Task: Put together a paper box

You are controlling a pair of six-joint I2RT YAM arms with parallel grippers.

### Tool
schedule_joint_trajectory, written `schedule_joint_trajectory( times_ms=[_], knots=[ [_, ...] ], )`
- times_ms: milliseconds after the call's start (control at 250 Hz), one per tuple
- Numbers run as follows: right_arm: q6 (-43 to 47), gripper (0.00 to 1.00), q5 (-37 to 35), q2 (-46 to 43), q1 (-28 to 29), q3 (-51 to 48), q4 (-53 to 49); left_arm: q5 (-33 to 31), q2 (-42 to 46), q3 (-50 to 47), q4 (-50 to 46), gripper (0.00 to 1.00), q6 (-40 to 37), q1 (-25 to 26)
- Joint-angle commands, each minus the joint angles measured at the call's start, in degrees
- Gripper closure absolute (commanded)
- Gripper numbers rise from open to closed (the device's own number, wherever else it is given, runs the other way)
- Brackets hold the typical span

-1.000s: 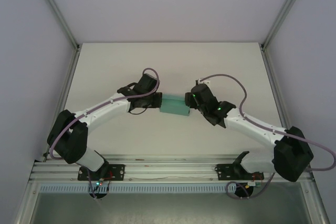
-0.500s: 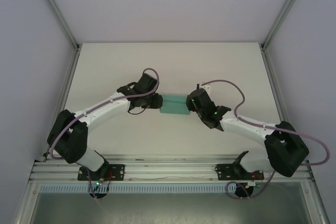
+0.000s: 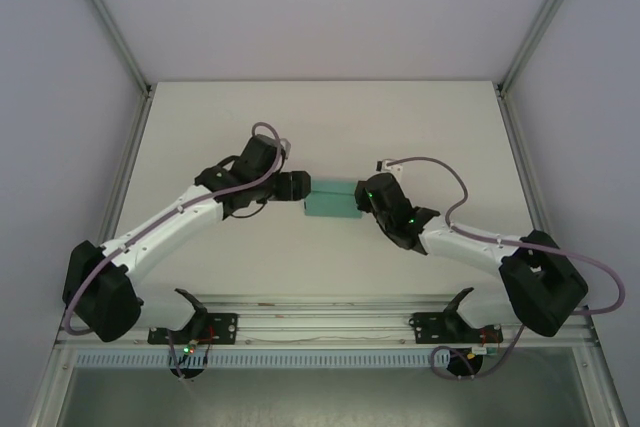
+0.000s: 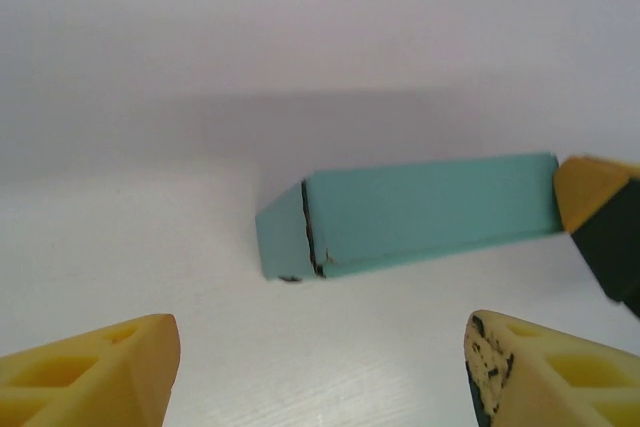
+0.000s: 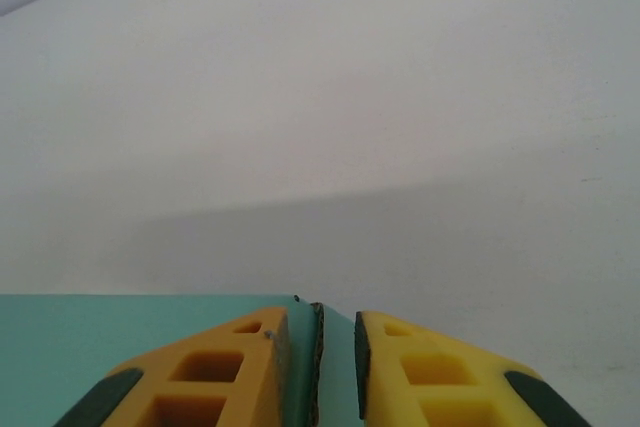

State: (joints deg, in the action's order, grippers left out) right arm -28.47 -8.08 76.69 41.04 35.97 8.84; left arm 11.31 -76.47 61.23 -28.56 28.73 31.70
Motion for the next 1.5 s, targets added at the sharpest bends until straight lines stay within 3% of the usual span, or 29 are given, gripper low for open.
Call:
schedule_joint_trajectory(
  times_ms=[0,300,452,664,744,851,935,1179,1367,1495],
  knots=[
    [1.49,0.76,2.49,4.01,-0.03,-3.93,-11.11,0.46,-1.63,0.23,5.31,0.26,2.29,-1.63],
    [0.36,0.76,2.89,6.3,-0.07,-3.67,-9.17,5.9,-8.16,-5.51,18.43,0.38,5.01,-3.12],
    [0.16,0.77,3.38,5.47,-0.07,-5.39,-6.98,8.43,-8.79,-13.33,26.88,0.51,6.41,-3.12],
    [3.8,0.78,6.29,6.25,-0.08,-10.87,0.56,11.03,-8.17,-25.12,38.95,0.76,9.22,-3.13],
    [5.58,0.86,7.58,7.36,-0.06,-12.86,4.69,11.32,-8.43,-27.42,40.6,0.81,9.71,-3.14],
    [6.76,0.89,9.93,9.06,-0.07,-14.01,8.26,12.08,-9.21,-29.78,43.21,0.9,9.93,-2.96],
    [7.02,1.0,10.39,10.12,-0.06,-14.91,10.63,11.58,-9.58,-31.29,44.27,1.0,10.29,-2.96],
    [6.43,1.0,11.15,8.65,0.01,-15.25,10.62,9.72,-9.35,-31.56,43.1,1.0,10.25,-2.03],
    [5.0,1.0,11.06,3.6,0.02,-11.89,4.64,8.72,-7.88,-27.62,38.73,1.0,8.73,-0.77],
    [5.33,0.83,9.82,0.93,0.06,-5.92,-4.41,4.02,-7.21,-21.51,30.02,0.9,7.36,-0.77]
  ],
)
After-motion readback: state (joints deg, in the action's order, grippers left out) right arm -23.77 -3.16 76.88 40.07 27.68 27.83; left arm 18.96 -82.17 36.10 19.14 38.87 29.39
